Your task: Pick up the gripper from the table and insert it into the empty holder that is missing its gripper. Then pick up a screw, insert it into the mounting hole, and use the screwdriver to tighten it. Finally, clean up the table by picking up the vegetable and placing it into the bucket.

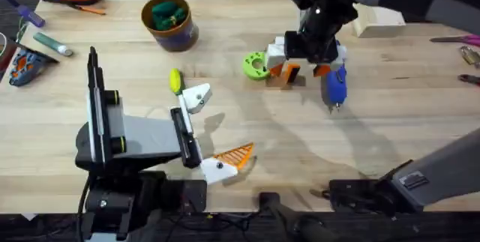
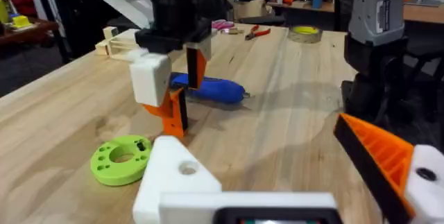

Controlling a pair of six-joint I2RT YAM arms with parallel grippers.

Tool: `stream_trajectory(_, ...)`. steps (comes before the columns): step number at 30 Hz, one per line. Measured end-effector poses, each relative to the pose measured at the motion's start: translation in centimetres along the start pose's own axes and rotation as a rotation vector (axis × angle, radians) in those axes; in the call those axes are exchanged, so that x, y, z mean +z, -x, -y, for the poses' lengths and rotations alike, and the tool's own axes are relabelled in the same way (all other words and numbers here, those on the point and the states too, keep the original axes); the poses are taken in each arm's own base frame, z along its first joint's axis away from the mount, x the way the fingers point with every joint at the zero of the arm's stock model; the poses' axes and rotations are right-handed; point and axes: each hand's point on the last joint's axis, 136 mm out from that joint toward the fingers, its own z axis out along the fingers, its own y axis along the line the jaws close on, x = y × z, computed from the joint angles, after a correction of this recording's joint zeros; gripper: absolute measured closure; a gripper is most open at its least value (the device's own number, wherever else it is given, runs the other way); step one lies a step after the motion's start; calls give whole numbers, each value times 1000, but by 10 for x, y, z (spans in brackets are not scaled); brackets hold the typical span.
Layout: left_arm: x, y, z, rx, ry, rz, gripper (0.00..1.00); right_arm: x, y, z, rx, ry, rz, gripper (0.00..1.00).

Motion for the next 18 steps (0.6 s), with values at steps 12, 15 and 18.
stream_trajectory(12, 0, 0, 0, -1, 0, 0, 15, 4, 11, -2, 14, -8, -12, 167)
stream_trajectory(15, 0, 0, 0, 0, 0, 0, 15, 7, 12, -3, 14, -11, -16, 254)
stream_trajectory(18, 0, 0, 0, -1, 0, 0, 15, 3, 16, -5, 14, -3, -4, 336)
